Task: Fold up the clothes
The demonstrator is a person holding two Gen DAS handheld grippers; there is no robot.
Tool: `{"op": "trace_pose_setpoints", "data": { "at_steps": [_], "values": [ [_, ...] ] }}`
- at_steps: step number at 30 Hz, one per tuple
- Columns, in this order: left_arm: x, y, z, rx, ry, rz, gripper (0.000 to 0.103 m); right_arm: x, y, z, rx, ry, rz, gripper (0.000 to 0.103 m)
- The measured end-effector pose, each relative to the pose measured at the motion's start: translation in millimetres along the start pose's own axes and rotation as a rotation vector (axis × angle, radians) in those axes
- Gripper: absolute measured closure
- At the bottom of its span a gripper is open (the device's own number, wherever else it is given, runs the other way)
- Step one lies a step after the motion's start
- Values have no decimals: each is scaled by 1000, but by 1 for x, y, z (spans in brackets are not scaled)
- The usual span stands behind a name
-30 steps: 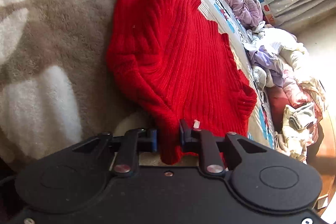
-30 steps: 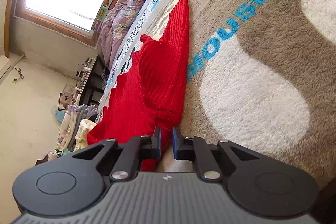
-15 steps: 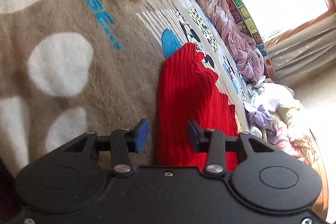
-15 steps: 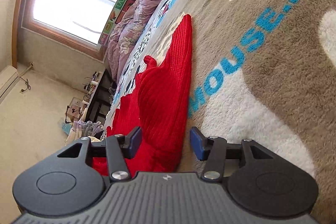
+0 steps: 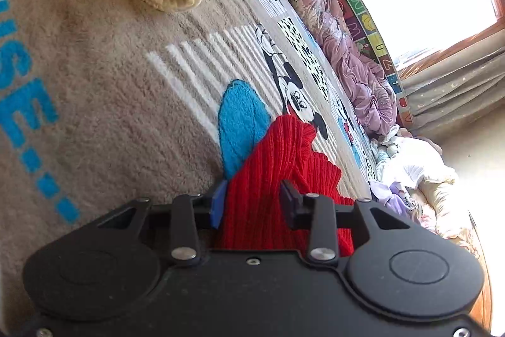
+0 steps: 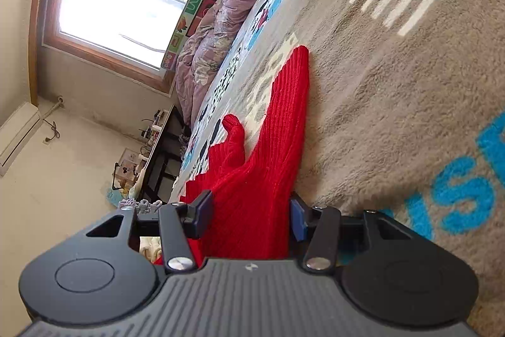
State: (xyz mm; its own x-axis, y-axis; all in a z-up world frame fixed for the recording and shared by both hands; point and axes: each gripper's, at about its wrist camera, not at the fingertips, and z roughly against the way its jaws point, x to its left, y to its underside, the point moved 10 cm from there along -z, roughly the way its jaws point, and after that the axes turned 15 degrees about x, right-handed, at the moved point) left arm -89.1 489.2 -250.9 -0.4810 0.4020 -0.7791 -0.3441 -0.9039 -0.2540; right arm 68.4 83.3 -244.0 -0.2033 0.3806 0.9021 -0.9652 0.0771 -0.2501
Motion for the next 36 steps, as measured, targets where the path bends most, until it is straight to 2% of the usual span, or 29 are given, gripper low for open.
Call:
{"op": "trace_pose_setpoints", "data": {
  "at_steps": [3,4,7,10,13,15,18,20,21,22,24,27,31,33,34,35,36],
  "values": [
    [-5,-3,2,-21,-9,-34,89,-2,-10,-7,-6,-15,2,53],
    [-8,-2,5,-37,-17,-56,90,-2,-12,-9,-7,-14,12,54],
    [-25,0,29,-122,-61,-151,91,0,-11,-10,-13,-6,38,55],
    [-53,5,76,-260,-177,-323,91,0,-11,-9,-17,-11,38,55],
    [-64,9,113,-349,-264,-411,91,0,-10,-7,-20,-9,41,55],
    [-54,10,127,-380,-338,-407,91,1,-9,-7,-22,-6,43,54],
    [-17,10,136,-384,-414,-332,91,0,-8,-5,-26,-10,38,54],
    [13,10,134,-354,-488,-249,81,0,-7,-4,-29,-13,37,54],
    [28,9,134,-343,-530,-204,69,0,-7,-3,-30,-15,36,54],
    [40,11,138,-345,-545,-162,67,0,-6,-2,-32,-17,36,54],
    [58,14,147,-356,-505,-85,65,-1,-5,0,-36,-20,36,54],
    [75,22,146,-322,-419,14,65,-1,-4,0,-42,-19,38,54],
    [80,22,139,-327,-280,91,64,-1,-4,0,-51,-15,48,54],
    [79,16,131,-325,-242,112,65,-1,-3,0,-55,-18,52,54],
    [77,12,128,-323,-227,102,71,-1,-3,0,-56,-20,54,54],
    [72,8,126,-318,-221,84,88,-1,-3,0,-57,-21,56,54],
    [67,6,128,-319,-229,72,95,-1,-3,0,-58,-22,57,54]
  ]
}}
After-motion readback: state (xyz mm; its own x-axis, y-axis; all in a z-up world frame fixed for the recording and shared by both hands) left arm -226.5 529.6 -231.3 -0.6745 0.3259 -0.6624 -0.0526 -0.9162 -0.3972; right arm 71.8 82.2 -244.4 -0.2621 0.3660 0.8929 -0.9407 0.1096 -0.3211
